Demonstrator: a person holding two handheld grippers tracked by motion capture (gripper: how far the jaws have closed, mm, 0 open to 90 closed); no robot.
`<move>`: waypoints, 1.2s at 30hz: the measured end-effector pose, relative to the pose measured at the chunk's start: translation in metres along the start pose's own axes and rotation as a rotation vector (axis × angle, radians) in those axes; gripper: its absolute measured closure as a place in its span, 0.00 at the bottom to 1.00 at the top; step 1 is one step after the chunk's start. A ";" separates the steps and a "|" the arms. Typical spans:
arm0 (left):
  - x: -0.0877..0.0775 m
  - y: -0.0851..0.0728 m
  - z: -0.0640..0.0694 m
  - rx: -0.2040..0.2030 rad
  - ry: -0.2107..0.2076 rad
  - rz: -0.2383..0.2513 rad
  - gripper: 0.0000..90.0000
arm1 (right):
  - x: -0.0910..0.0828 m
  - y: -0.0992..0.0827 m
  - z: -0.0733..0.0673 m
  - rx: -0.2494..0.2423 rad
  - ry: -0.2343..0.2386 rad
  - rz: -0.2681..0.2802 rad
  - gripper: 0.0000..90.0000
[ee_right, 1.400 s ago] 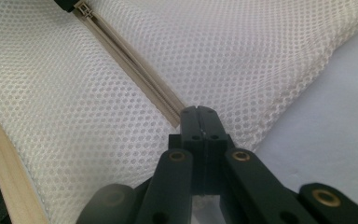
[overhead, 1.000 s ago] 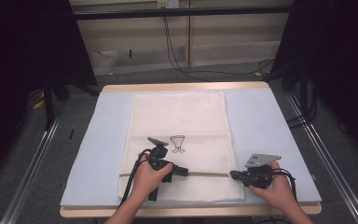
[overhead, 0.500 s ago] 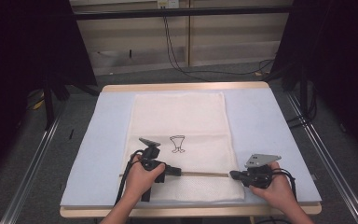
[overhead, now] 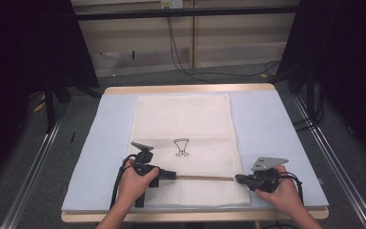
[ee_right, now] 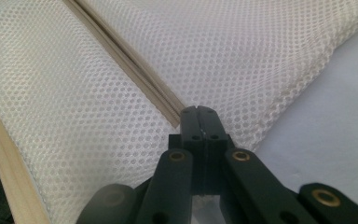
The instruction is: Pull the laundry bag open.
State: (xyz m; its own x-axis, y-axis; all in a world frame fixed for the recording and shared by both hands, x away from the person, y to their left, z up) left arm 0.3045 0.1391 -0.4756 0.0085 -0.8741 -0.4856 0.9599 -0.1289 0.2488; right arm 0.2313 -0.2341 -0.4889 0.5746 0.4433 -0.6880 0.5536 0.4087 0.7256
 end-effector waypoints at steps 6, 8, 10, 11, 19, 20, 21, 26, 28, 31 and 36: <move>-0.013 -0.003 -0.006 0.002 0.001 0.020 0.97 | 0.000 0.000 0.001 0.011 0.006 -0.002 1.00; -0.017 -0.003 -0.007 0.016 0.018 0.023 0.97 | 0.000 0.000 0.001 0.012 0.007 -0.004 1.00; -0.019 -0.004 -0.007 0.004 0.017 0.031 0.97 | 0.000 0.000 0.001 0.003 0.006 0.002 1.00; -0.021 -0.004 -0.009 -0.002 0.012 0.031 0.97 | 0.000 0.000 0.001 -0.002 0.005 0.002 1.00; -0.037 -0.009 -0.018 -0.009 0.010 0.055 0.97 | 0.000 0.001 0.000 -0.009 -0.002 -0.003 1.00; -0.039 -0.010 -0.019 -0.009 0.001 0.052 0.97 | 0.000 0.000 0.000 -0.009 -0.002 -0.002 1.00; -0.041 -0.010 -0.020 -0.003 0.005 0.057 0.97 | 0.000 0.000 0.000 -0.009 -0.002 -0.001 1.00; -0.053 -0.014 -0.025 -0.019 0.005 0.073 0.97 | 0.000 0.000 -0.001 -0.014 0.001 0.002 1.00; -0.059 -0.015 -0.029 -0.010 0.011 0.072 0.97 | 0.000 0.000 -0.001 -0.016 -0.002 0.003 1.00; -0.069 -0.018 -0.036 -0.020 0.003 0.090 0.97 | 0.000 0.000 0.000 -0.015 0.001 0.004 1.00; -0.092 -0.021 -0.046 -0.039 0.029 0.127 0.96 | 0.000 0.000 0.001 -0.006 0.006 0.004 1.00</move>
State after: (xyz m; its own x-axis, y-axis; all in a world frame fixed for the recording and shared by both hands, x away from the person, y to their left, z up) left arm 0.2962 0.2439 -0.4752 0.1387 -0.8682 -0.4765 0.9608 0.0013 0.2774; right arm 0.2316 -0.2347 -0.4894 0.5733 0.4498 -0.6848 0.5475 0.4115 0.7286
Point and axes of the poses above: each handheld gripper's, and its own axes: x roughly forward along the jaws, y roughly out of its top, z roughly to its right, the point moved 1 cm from there along x, roughly forward along the jaws, and after that the axes turned 9 degrees about -y, right-handed, at the moved point
